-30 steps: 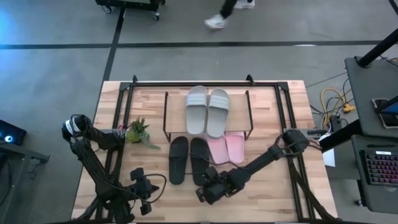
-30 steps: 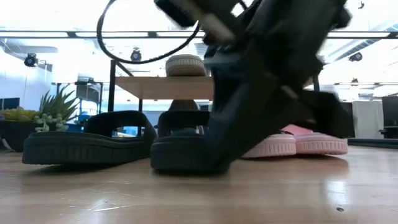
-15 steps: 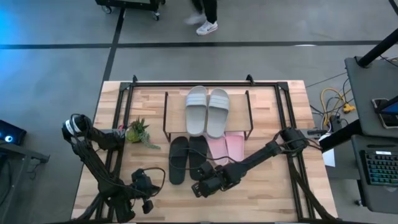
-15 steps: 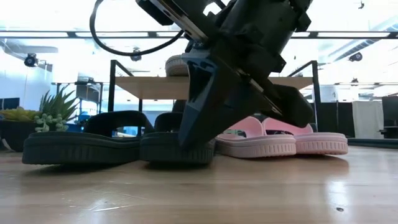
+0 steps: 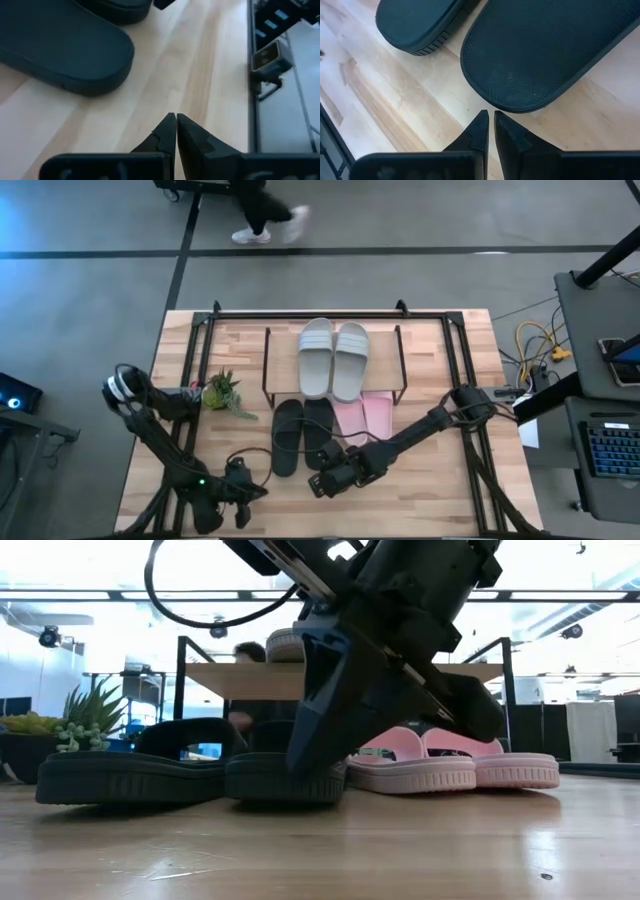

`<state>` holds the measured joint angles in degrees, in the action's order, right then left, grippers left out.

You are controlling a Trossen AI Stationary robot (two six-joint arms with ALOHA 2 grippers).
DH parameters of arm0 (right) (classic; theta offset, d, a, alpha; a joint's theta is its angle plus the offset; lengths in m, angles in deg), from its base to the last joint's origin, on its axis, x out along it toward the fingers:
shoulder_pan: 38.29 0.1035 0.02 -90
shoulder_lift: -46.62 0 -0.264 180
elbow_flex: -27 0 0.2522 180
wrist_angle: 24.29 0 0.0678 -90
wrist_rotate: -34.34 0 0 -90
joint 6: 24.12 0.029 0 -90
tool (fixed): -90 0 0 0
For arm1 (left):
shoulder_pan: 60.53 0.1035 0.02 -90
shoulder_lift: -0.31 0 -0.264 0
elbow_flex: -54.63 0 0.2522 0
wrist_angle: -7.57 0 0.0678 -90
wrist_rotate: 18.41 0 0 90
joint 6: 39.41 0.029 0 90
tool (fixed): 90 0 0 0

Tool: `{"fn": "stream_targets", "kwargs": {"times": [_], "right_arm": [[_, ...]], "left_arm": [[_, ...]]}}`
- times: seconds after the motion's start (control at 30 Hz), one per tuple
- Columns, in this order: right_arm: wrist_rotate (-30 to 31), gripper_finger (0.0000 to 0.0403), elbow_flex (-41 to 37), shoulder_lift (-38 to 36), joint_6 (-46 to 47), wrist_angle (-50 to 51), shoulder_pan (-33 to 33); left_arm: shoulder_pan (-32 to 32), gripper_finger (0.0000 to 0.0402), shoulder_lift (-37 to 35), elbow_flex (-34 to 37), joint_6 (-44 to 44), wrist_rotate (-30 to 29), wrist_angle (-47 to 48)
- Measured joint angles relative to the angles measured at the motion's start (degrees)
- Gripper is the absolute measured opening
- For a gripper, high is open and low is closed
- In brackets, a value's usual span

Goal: Pick and place slides into the shelf
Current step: Move the black slides under the shelf

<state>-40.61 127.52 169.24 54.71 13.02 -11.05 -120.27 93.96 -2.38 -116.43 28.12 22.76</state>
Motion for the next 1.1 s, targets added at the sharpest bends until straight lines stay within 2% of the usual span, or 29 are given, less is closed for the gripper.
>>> {"fn": "stream_targets", "kwargs": {"times": [0.27, 0.73, 1.1], "right_arm": [[0.0, 0.0023, 0.0, -0.3, 0.0, 0.0, 0.0], [1.5, 0.0023, 0.0, -0.6, -1.6, 0.2, -0.7], [4.7, 0.0023, -0.1, -0.6, -5.4, 0.6, -3.7]], "left_arm": [[4.8, 0.0, 3.1, 0.7, 1.5, 0.1, -0.4], [13.6, 0.0, 3.4, 2.9, 8.3, 0.3, -1.0], [16.6, 0.0, 3.0, 4.6, 10.0, 1.1, -0.5]]}}
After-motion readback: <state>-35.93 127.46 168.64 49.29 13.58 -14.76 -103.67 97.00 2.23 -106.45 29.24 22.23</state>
